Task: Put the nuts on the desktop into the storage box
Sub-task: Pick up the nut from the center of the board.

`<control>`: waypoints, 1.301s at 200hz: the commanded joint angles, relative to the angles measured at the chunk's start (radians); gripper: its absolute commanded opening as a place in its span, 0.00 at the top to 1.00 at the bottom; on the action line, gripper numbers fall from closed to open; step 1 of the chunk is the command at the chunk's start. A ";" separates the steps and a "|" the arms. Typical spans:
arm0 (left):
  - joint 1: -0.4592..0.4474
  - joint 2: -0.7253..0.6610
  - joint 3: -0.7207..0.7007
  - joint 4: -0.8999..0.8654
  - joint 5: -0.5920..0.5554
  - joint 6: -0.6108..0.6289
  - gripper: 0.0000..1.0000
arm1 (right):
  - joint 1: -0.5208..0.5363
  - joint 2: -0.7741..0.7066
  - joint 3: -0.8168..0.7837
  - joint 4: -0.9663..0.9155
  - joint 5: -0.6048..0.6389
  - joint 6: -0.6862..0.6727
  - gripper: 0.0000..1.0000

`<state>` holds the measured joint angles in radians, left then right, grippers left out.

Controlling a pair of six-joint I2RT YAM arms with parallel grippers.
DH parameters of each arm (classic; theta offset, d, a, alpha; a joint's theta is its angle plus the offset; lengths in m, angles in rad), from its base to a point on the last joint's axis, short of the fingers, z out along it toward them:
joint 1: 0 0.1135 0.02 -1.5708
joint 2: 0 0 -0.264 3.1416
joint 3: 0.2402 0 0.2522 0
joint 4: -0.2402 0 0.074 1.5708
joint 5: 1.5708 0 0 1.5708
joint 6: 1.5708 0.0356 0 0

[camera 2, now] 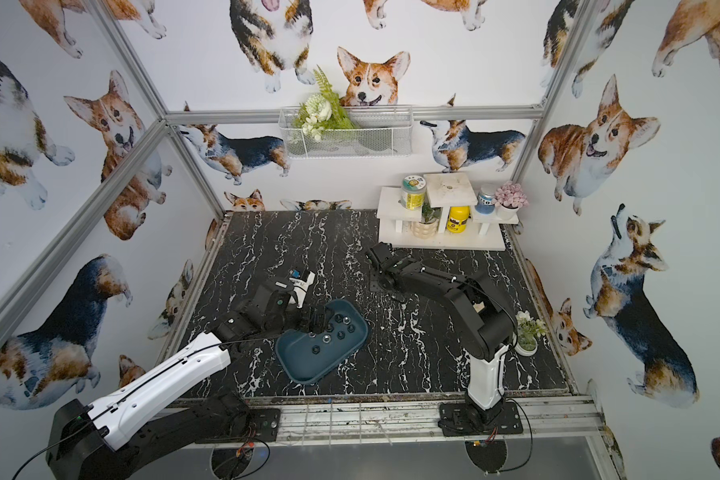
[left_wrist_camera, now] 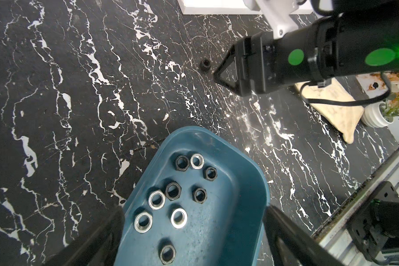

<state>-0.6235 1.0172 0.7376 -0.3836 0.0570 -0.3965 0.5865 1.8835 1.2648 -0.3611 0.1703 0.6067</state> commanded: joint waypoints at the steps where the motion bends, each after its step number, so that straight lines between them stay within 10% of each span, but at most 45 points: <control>1: 0.007 -0.010 -0.001 0.018 0.007 0.005 0.00 | 0.000 0.051 0.063 -0.075 0.076 0.090 0.31; 151: 0.030 -0.048 -0.079 0.034 0.025 0.031 0.00 | 0.014 0.288 0.294 -0.150 0.194 0.111 0.68; 260: 0.036 -0.052 -0.085 0.038 0.039 0.024 0.00 | 0.013 0.332 0.338 -0.164 0.225 0.064 0.65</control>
<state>-0.5900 0.9695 0.6529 -0.3573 0.0864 -0.3740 0.6014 2.2009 1.6016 -0.4675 0.4191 0.6937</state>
